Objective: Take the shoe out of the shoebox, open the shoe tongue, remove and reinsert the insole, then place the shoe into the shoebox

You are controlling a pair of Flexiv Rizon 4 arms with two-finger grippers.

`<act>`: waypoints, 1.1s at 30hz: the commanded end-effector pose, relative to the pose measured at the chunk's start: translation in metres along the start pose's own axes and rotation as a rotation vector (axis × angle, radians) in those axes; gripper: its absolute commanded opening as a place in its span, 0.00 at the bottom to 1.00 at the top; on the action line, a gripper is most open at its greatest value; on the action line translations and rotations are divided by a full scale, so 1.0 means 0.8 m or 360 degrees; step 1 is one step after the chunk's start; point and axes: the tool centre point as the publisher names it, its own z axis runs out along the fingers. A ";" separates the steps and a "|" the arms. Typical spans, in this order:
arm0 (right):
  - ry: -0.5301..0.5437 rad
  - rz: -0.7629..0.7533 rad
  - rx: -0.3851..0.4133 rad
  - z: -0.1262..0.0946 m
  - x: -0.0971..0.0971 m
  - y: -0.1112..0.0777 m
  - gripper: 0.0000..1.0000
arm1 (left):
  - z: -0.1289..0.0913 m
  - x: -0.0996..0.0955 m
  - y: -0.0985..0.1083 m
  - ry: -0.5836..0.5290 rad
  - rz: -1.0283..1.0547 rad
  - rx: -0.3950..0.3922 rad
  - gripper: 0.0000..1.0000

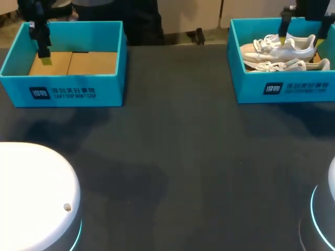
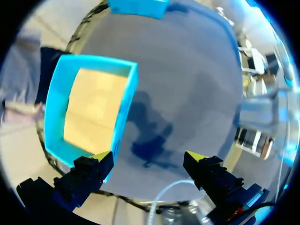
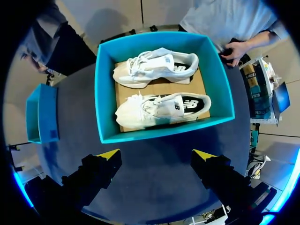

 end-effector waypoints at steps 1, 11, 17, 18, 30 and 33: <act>-0.0007 0.0000 -0.0003 0.005 -0.001 -0.006 1.00 | 0.002 -0.021 0.002 0.0206 -0.1756 -0.0161 1.00; -0.0027 -0.0008 0.0009 0.010 -0.004 -0.017 1.00 | 0.019 -0.042 0.021 0.0228 -0.2238 -0.0106 1.00; -0.0017 -0.0028 0.0000 0.013 -0.001 -0.025 1.00 | 0.025 -0.050 0.034 0.0182 -0.2509 -0.0097 1.00; -0.0015 -0.0028 -0.0001 0.014 -0.001 -0.027 1.00 | 0.026 -0.051 0.035 0.0170 -0.2523 -0.0088 1.00; 0.0008 -0.0013 0.0023 0.022 -0.010 -0.039 1.00 | 0.037 -0.069 0.036 0.0192 -0.2754 -0.0066 1.00; 0.0009 -0.0014 0.0024 0.022 -0.011 -0.041 1.00 | 0.038 -0.077 0.033 0.0193 -0.2777 -0.0069 1.00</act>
